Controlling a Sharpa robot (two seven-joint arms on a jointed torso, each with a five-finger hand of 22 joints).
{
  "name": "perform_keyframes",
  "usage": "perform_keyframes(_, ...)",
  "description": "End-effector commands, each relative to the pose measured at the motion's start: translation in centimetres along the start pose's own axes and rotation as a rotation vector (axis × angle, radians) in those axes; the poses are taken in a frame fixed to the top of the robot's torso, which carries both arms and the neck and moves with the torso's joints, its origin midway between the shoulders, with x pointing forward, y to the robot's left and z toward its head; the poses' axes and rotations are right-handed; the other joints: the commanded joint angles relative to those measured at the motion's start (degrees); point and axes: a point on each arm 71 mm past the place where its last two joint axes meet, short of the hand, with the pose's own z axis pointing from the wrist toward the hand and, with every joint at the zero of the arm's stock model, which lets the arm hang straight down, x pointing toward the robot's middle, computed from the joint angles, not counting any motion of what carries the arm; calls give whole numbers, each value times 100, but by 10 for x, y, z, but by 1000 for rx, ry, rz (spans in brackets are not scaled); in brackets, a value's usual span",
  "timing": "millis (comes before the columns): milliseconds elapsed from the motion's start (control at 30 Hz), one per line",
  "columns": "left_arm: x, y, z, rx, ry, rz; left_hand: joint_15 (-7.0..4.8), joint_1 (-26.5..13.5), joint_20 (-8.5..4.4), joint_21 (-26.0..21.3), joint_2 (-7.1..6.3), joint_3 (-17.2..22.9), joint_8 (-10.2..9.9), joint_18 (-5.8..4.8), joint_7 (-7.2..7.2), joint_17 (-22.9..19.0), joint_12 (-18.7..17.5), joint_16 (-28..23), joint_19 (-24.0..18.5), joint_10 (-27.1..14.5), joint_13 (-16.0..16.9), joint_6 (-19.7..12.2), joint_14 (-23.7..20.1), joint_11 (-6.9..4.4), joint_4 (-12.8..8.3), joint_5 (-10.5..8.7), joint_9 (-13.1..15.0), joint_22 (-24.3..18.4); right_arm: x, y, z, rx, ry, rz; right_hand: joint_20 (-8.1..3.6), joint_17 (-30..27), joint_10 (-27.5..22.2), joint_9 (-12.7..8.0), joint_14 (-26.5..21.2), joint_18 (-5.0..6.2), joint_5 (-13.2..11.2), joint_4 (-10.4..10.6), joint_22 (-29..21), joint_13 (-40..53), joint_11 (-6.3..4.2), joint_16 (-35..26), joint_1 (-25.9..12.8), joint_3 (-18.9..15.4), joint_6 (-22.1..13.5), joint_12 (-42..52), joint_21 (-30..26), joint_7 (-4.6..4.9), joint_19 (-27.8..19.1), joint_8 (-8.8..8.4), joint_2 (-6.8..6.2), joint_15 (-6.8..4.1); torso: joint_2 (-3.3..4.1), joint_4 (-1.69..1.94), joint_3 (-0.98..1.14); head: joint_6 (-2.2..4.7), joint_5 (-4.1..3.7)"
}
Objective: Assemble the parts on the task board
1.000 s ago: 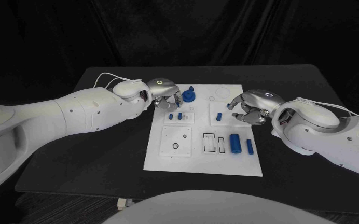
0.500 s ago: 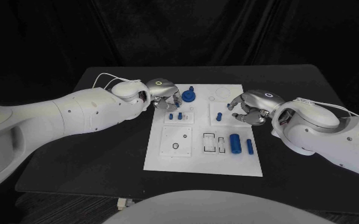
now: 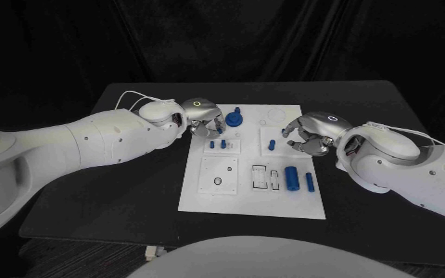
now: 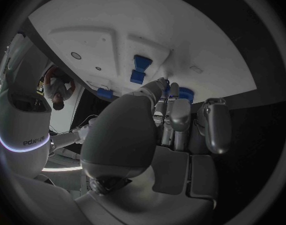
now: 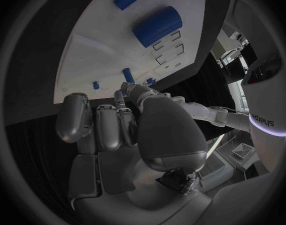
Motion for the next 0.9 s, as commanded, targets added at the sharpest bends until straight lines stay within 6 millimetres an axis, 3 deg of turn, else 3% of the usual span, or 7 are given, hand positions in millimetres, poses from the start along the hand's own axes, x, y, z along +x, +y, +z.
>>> perform_keyframes(33,5,-5,2,22,32,-10,-6,-15,9,-21,-15,23,-19,5,-6,-4,-16,-31,-35,-15,-9,-32,-34,-40,9,-29,-7,1031,1,0,0,-1,4,-2,-33,-5,-20,5,181,60,22,-23,816,109,-3,-24,51,-3,39,-29,-35,0,-18,-11,-16,13,0,-5,5,-1,-4)
perform_keyframes(900,6,-3,5,-1,33,-8,-5,-36,17,-101,63,70,-20,20,1,-109,-56,-105,-91,-34,0,-79,-118,-32,35,-34,-21,1011,2,0,0,3,9,-2,-33,-16,-26,4,179,63,23,-35,812,101,-2,-31,65,9,42,-33,-50,3,-22,-16,-12,13,3,-2,5,-1,-1)
